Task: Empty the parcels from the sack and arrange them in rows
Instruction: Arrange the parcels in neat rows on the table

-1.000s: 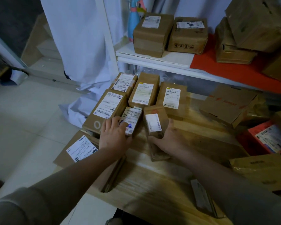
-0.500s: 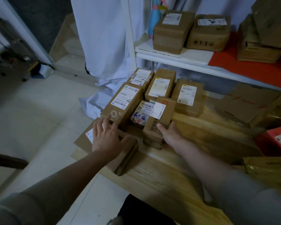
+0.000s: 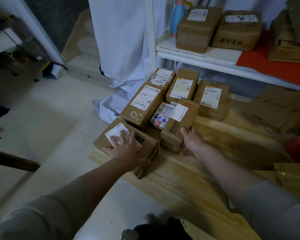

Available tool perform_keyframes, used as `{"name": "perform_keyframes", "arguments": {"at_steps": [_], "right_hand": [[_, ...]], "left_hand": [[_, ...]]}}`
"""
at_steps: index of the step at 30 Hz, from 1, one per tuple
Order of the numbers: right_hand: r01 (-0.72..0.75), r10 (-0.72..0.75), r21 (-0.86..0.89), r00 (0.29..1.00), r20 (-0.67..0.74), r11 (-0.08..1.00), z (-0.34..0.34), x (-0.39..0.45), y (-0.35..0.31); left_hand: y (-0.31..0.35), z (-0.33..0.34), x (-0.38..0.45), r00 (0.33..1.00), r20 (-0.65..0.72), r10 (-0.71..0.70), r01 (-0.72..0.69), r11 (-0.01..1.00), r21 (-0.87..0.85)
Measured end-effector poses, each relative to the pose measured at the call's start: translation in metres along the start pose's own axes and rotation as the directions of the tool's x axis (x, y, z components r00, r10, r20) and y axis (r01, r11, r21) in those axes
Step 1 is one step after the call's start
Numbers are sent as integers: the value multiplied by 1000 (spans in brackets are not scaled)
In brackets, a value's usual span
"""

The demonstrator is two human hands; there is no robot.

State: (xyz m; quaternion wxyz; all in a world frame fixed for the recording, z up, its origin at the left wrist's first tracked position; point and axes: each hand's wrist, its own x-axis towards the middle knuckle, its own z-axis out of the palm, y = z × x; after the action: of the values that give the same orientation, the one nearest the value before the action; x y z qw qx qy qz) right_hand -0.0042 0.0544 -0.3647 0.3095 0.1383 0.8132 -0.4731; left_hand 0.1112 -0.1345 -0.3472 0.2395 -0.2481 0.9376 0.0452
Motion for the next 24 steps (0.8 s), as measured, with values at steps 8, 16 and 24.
{"name": "perform_keyframes", "arguments": {"at_steps": [8, 16, 24], "right_hand": [[-39, 40, 27, 999, -31, 999, 20, -17, -7], [-74, 78, 43, 992, -100, 996, 7, -49, 1], [97, -72, 77, 957, -282, 992, -64, -71, 3]], "left_hand": [[6, -2, -5, 999, -29, 40, -36, 992, 125], [1, -36, -5, 946, -200, 254, -220, 959, 178], [85, -51, -6, 813, -321, 486, -543, 832, -114]]}}
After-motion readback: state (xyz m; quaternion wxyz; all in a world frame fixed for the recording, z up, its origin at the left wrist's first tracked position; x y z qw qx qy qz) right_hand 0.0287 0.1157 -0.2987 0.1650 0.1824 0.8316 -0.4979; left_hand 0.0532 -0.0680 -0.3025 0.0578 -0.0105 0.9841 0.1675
